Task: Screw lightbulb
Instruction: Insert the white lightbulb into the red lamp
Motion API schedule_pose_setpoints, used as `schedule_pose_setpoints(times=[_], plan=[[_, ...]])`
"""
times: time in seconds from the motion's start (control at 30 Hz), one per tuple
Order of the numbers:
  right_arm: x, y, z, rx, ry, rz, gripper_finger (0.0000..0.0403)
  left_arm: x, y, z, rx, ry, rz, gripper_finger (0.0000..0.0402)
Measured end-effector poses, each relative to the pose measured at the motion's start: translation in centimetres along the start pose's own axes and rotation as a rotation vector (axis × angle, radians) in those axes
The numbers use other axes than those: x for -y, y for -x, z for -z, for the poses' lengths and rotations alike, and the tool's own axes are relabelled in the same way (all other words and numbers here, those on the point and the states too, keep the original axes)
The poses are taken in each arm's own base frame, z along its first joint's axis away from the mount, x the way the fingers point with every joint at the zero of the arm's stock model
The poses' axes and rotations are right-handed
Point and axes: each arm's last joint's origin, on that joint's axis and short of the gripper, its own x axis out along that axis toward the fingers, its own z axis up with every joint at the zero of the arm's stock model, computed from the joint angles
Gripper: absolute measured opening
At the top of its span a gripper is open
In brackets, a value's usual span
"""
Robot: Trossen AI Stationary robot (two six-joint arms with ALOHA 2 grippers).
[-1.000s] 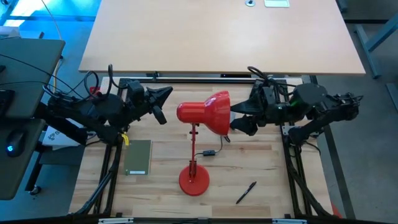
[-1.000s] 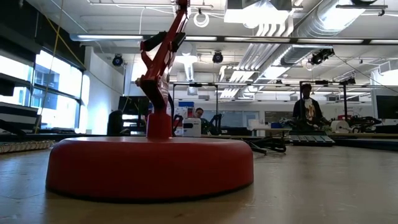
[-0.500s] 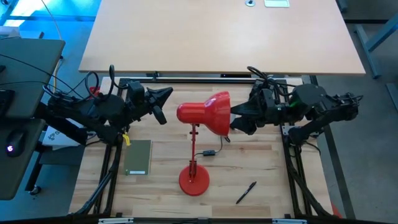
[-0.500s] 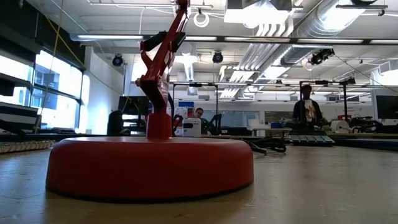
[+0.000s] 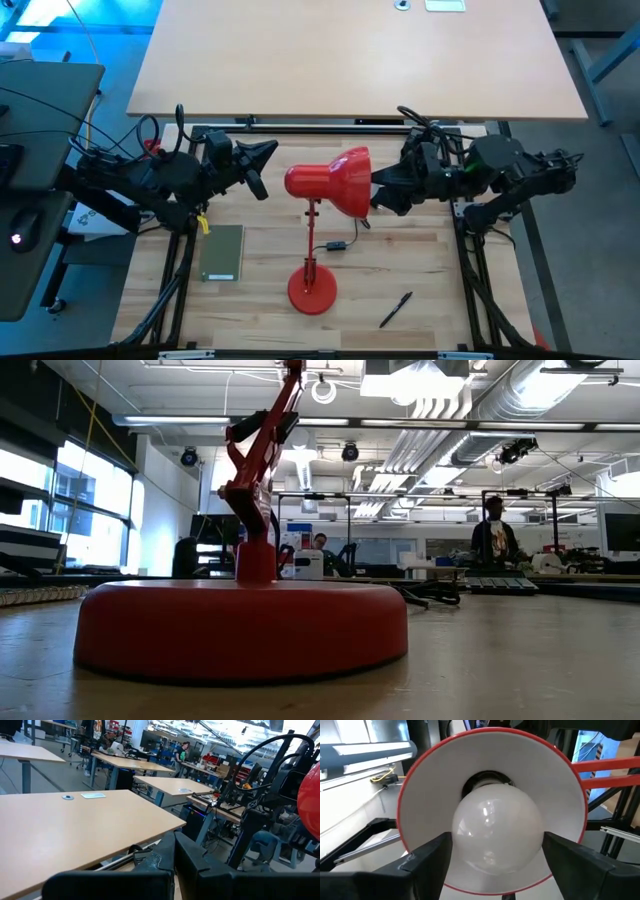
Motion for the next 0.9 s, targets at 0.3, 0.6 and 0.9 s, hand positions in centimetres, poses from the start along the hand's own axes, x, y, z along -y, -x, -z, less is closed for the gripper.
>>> schedule_pose_setpoints(times=[0.3, 0.6, 0.9], plan=[[0.35, -0.59, 0.16, -0.016, -0.003, 0.008, 0.0260, -0.01, 0.01, 0.03, -0.002, -0.003, 0.000, 0.0000], [0.16, -0.67, 0.21, -0.036, 0.081, -0.019, 0.0251, -0.02, 0.00, 0.05, -0.003, 0.003, -0.001, 0.0000], [0.21, -0.69, 0.27, -0.089, 0.368, -0.030, 0.0250, -0.01, 0.01, 0.06, -0.004, 0.022, -0.001, 0.0000]])
